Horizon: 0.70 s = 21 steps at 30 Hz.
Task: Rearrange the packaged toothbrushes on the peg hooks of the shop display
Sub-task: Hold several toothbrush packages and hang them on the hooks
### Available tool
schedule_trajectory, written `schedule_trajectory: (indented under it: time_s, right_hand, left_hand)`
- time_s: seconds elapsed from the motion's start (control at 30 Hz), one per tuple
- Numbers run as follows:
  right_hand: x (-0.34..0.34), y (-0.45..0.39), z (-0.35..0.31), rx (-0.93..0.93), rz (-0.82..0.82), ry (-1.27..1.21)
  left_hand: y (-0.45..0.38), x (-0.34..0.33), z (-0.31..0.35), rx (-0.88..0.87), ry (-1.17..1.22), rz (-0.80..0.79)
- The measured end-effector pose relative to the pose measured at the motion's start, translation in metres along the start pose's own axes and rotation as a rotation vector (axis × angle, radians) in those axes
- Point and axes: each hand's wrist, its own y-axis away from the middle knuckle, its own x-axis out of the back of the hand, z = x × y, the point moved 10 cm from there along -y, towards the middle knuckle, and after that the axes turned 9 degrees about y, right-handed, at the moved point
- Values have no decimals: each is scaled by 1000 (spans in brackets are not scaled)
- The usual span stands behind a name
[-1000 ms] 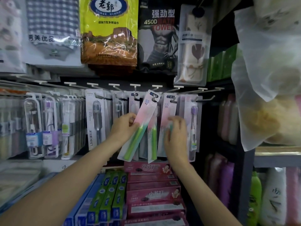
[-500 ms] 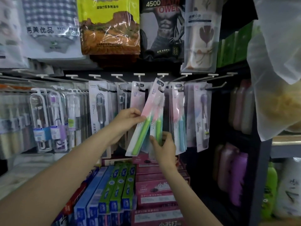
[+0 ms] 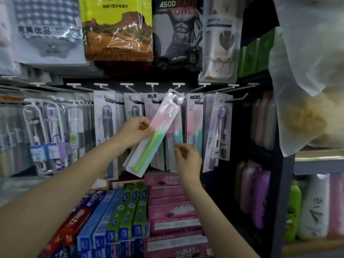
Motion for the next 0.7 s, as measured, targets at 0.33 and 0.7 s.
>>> schedule_trajectory:
  time_s: [0.33, 0.7]
  right_hand:
    - [-17, -21, -15, -6, 9, 191]
    - [29, -35, -51, 353, -159, 944]
  left_hand:
    - [-11, 19, 10, -103, -220, 4]
    - [-5, 12, 8, -72, -188, 7]
